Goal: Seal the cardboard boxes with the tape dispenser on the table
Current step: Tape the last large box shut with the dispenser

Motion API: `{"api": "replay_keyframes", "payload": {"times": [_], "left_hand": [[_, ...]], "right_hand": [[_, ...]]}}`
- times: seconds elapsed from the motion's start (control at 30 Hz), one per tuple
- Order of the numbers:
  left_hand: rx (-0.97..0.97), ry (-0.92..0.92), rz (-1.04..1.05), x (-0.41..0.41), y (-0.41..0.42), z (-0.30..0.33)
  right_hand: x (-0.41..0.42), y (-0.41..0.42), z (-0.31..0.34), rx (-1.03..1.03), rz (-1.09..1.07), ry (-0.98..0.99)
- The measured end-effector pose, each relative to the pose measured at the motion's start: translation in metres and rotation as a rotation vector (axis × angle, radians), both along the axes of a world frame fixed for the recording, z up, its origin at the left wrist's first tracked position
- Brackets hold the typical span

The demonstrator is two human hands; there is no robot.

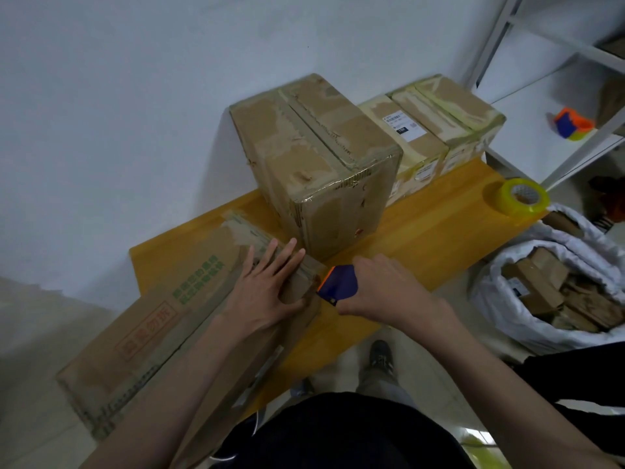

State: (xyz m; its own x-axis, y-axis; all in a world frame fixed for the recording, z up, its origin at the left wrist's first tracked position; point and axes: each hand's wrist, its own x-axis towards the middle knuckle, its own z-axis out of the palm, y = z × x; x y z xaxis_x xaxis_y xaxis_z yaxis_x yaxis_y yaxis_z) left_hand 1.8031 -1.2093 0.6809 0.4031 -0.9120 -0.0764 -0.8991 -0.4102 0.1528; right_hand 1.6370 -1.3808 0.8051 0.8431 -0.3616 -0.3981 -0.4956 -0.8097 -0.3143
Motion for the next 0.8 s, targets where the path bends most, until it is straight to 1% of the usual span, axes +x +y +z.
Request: {"api": "replay_keyframes", "payload": {"times": [0.1,0.17,0.23,0.3,0.37,0.47,0.53,0.67,0.73,0.8], "left_hand": [[0.010,-0.006,0.005,0.001,0.001,-0.001],[0.037,-0.022,0.021,0.004,0.001,-0.001],[0.062,-0.039,0.025,0.007,0.003,-0.002],[0.067,-0.034,0.023,0.008,0.002,-0.002],[0.066,-0.024,0.038,0.006,0.001,-0.001],[0.006,0.016,0.191,-0.009,-0.007,0.009],[-0.013,-0.007,0.283,-0.022,-0.019,0.013],[-0.033,-0.046,0.344,-0.032,-0.031,0.002],[-0.059,0.002,0.365,-0.031,-0.031,0.000],[-0.036,0.053,0.383,-0.032,-0.032,0.000]], "right_hand": [[0.011,0.000,0.000,0.006,0.021,0.022],[0.010,-0.001,-0.010,-0.026,0.067,0.116],[0.001,-0.004,-0.028,0.006,0.049,0.190],[0.000,-0.018,-0.045,0.058,-0.049,0.146],[0.008,-0.033,-0.053,0.097,-0.132,0.039],[0.020,-0.048,-0.049,0.097,-0.207,-0.020],[0.020,-0.053,-0.041,0.094,-0.258,-0.048],[0.022,-0.055,-0.039,0.150,-0.285,-0.133],[0.024,-0.055,-0.042,0.167,-0.305,-0.174],[0.028,-0.055,-0.047,0.173,-0.331,-0.224]]}}
